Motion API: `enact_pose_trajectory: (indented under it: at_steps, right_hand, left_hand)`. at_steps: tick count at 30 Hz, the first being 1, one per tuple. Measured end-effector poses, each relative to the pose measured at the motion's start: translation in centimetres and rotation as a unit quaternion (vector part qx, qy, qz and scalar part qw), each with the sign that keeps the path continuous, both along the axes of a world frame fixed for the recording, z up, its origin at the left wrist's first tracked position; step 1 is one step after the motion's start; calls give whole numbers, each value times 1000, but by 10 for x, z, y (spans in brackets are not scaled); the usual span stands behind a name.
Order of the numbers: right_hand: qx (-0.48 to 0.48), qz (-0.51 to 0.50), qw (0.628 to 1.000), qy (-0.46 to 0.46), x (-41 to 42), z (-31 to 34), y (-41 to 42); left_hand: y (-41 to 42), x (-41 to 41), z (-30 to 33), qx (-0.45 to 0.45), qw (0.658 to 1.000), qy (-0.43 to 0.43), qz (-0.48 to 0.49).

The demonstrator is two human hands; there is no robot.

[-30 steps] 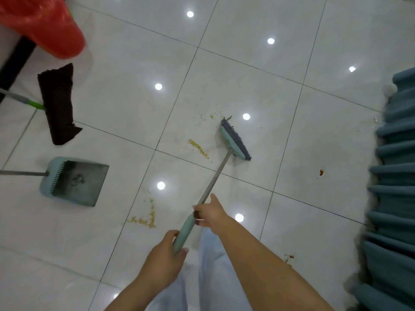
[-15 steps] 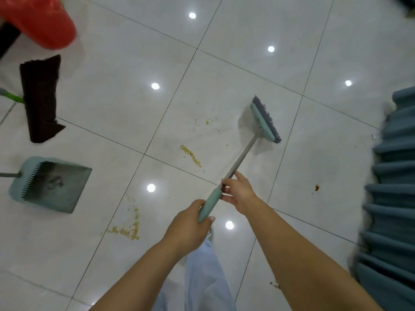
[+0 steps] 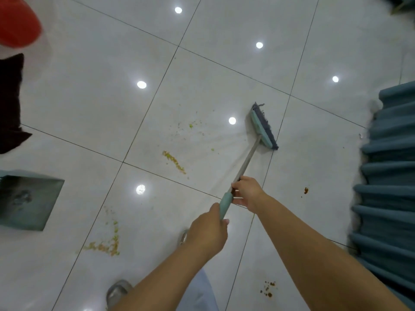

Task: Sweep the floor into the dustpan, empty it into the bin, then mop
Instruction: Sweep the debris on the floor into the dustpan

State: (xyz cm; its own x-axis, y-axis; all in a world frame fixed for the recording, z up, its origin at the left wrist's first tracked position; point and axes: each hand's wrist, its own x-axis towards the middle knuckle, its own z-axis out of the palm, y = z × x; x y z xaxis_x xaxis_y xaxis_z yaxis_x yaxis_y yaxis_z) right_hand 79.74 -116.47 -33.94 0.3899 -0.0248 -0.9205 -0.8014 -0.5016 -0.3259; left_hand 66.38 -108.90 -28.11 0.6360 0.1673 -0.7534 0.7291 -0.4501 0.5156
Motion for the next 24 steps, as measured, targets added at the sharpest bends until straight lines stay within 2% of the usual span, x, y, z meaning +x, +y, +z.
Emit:
enact_pose_trajectory:
  at_steps: [6,10,12,14,16,20,24]
  right_hand:
    - [-5,16,1000,21,-54,-11,26]
    - [-23,48,998,31,-131,-28,46]
    - [-3,14,999,49,-162,-25,55]
    - [28,-69,994,79,-176,-18,64]
    - [35,-122,988,88,-177,-13,74]
    - [41,-122,991,45,-149,-4,91]
    - [51,-122,991,-14,-110,-2,99]
  left_hand:
    - [23,-59,11,-11,1000,17,7]
    - [38,-125,23,11,997,77,5]
    - [47,-151,29,37,995,92,5]
    - [53,-167,34,35,995,96,5]
    - [58,-171,36,15,996,86,23]
    - [70,-148,33,-33,996,41,73]
    - [79,-109,26,-40,995,-1,92]
